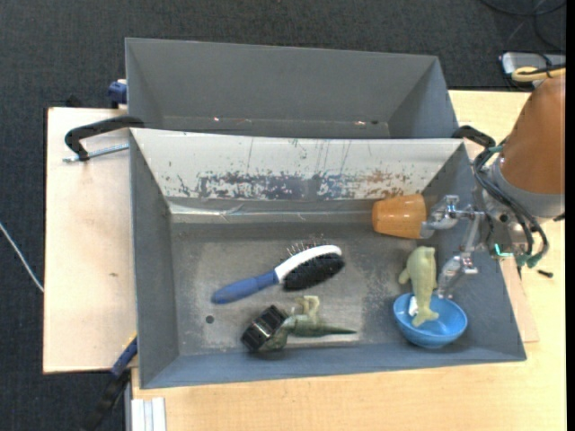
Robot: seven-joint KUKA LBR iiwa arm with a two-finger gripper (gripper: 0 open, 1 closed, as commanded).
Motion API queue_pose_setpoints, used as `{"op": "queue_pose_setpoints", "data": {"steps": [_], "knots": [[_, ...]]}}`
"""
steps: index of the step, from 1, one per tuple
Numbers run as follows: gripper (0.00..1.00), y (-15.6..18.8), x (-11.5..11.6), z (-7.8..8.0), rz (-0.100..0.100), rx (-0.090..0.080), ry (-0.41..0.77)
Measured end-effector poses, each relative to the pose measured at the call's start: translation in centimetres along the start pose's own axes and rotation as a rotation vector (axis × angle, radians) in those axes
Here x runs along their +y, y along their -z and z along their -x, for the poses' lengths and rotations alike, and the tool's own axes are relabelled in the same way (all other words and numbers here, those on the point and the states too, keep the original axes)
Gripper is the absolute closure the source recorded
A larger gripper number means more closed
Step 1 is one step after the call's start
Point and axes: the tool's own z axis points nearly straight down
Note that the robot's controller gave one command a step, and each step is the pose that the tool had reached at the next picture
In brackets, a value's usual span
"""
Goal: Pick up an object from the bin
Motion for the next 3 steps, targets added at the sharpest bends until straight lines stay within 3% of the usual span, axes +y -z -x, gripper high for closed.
{"op": "queue_pose_setpoints", "data": {"steps": [1, 2, 3], "knots": [[0.0, -14.59, -1.94, 3.44, -0.001, -0.01, 0.025], [1.0, -14.23, -1.95, 3.43, -0.002, -0.009, 0.027], [0.0, -14.32, -1.91, 3.45, -0.002, -0.011, 0.027]]}}
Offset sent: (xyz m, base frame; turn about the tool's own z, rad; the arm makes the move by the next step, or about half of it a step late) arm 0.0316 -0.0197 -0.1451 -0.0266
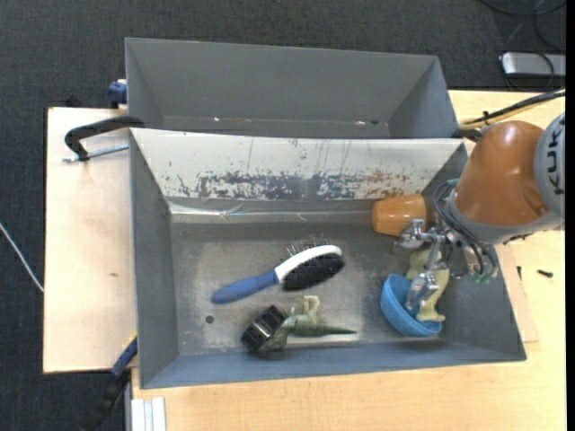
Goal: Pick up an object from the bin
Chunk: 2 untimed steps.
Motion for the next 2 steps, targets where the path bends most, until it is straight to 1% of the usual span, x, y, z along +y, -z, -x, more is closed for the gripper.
{"op": "queue_pose_setpoints", "data": {"steps": [1, 2], "knots": [[1.0, 0.28, -0.06, 0.27, -0.002, -0.009, 0.0], [0.0, -0.03, 0.0, -0.01, 0.0, -0.001, 0.001]]}}
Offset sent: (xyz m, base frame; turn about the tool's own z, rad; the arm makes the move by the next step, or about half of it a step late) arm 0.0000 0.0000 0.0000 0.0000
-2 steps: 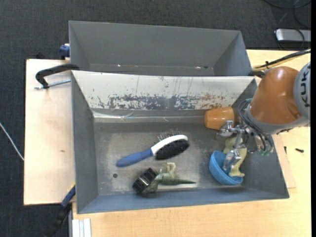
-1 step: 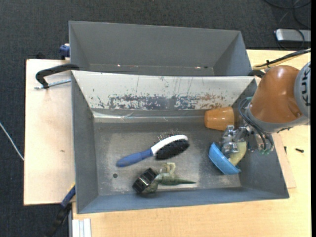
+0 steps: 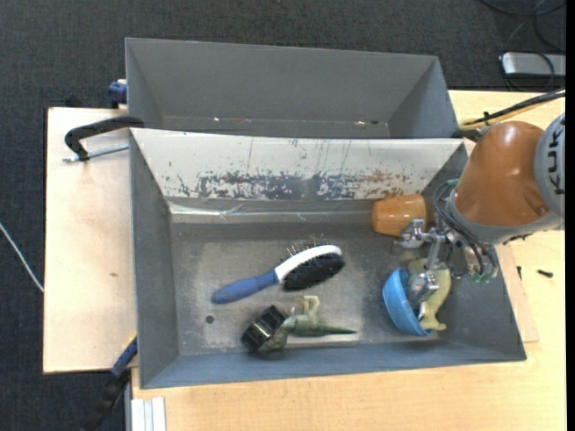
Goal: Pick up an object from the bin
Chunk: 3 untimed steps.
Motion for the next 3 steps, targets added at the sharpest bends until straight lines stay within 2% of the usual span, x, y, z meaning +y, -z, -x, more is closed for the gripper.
{"op": "queue_pose_setpoints", "data": {"steps": [1, 2, 3], "knots": [[1.0, 0.3, 0.0, 0.3, -0.001, -0.007, 0.0], [1.0, 0.4, 0.0, -0.9, -0.001, -0.008, 0.073], [1.0, 3.6, 7.4, 0.1, 0.002, -0.004, 0.526]]}}
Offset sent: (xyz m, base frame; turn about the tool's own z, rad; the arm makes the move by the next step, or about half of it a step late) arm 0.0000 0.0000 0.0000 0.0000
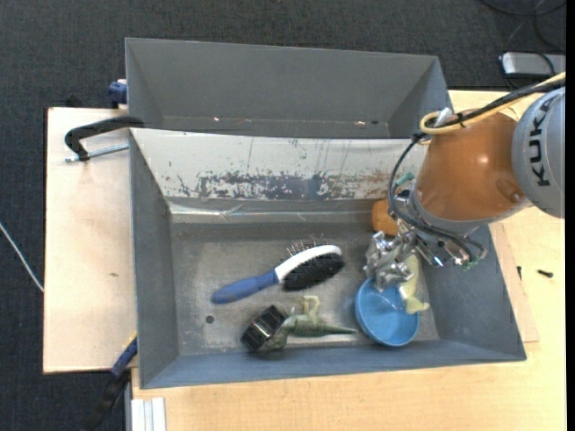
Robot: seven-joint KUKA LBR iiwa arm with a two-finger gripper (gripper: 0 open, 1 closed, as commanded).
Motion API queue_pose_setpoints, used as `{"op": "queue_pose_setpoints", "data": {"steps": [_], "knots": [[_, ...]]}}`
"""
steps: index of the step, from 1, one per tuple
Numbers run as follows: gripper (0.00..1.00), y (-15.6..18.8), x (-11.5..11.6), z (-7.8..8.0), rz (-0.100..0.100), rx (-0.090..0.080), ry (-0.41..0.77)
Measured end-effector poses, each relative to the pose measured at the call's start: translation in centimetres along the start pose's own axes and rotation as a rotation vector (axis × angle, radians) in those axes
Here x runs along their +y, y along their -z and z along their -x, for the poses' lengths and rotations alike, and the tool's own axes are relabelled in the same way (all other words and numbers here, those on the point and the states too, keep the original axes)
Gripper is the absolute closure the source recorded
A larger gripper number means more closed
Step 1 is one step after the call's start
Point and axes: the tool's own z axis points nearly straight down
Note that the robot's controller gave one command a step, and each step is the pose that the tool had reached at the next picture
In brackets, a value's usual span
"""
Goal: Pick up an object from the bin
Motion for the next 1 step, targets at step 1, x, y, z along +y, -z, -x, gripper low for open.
{"op": "queue_pose_setpoints", "data": {"steps": [1], "knots": [[1.0, 15.98, -0.32, 0.14, -0.007, -0.003, 0.21]]}}
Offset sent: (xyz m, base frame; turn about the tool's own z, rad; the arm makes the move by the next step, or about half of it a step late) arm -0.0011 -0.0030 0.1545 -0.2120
